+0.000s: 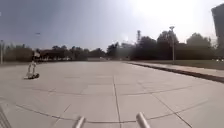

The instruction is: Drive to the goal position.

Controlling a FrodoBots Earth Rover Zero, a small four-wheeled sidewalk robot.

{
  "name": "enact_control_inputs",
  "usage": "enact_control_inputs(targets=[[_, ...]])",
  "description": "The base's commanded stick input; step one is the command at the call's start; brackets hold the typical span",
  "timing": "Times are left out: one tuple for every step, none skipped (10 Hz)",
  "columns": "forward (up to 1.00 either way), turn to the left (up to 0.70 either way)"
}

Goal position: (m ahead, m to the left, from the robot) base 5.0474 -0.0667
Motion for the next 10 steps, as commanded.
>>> enact_control_inputs(targets=[[1.0, 0.0], [1.0, 0.0], [1.0, 0.0], [1.0, 0.0], [1.0, 0.0], [1.0, 0.0], [1.0, 0.0], [1.0, 0.0], [1.0, 0.0], [1.0, 0.0]])
